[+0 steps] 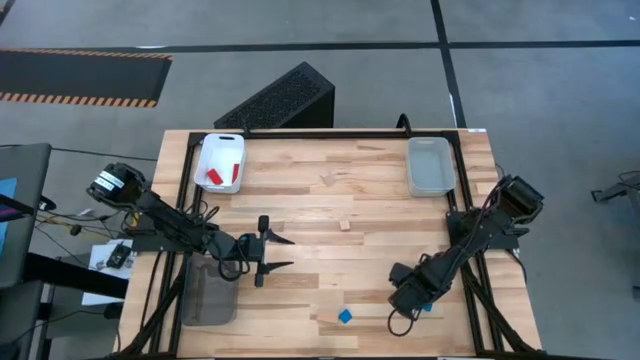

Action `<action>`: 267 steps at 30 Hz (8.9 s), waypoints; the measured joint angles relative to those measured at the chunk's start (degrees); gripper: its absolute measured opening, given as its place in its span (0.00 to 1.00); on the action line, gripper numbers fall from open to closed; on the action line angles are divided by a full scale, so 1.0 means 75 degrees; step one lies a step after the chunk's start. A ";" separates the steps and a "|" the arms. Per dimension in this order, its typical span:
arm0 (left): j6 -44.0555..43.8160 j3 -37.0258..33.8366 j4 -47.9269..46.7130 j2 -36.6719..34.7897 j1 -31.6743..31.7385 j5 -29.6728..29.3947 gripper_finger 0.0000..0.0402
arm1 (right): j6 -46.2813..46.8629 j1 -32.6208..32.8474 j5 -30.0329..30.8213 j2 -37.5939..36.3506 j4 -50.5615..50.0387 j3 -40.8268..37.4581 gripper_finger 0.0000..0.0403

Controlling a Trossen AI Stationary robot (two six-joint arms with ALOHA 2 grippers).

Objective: Sort & place blocks by color
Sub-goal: Put the red block into the white bin

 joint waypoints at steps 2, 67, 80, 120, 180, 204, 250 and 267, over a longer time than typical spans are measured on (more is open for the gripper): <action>-0.0006 -0.0003 0.0007 0.0000 0.0000 0.0000 0.58 | 0.0086 0.0082 -0.0021 0.0000 -0.0128 0.0000 0.62; 0.1585 -0.0009 -0.1882 -0.3859 -0.1139 -0.5294 0.58 | -0.5873 -0.3220 0.4603 0.1589 0.8879 0.0446 0.33; 0.0382 -0.0012 -0.5999 -0.6631 -0.1288 -0.6032 0.58 | -0.7616 -0.4981 0.2987 0.4542 1.0212 0.4212 0.33; 0.0181 -0.0012 -0.7283 -0.7807 -0.0765 -0.6643 0.58 | -0.6955 -0.6539 0.2569 0.8376 0.9225 1.0363 0.33; 0.2829 -0.0009 -0.4620 -0.4452 -0.2193 -0.3687 0.50 | -0.5693 -0.4182 0.0374 0.2609 1.4503 0.1542 0.35; 0.5255 -0.0006 -0.0621 -0.2056 -0.1660 -0.2207 0.71 | -0.4478 -0.4025 0.0835 0.2602 1.4107 0.1550 0.37; 0.4444 -0.0003 -0.0583 -0.1938 -0.1145 -0.2411 0.29 | -0.5159 -0.4008 0.1492 0.2583 1.4018 0.1553 0.53; 0.5256 -0.0006 -0.0287 -0.3236 -0.0652 -0.7750 0.30 | -0.6789 -0.3090 0.4996 0.0613 0.9528 0.1550 0.51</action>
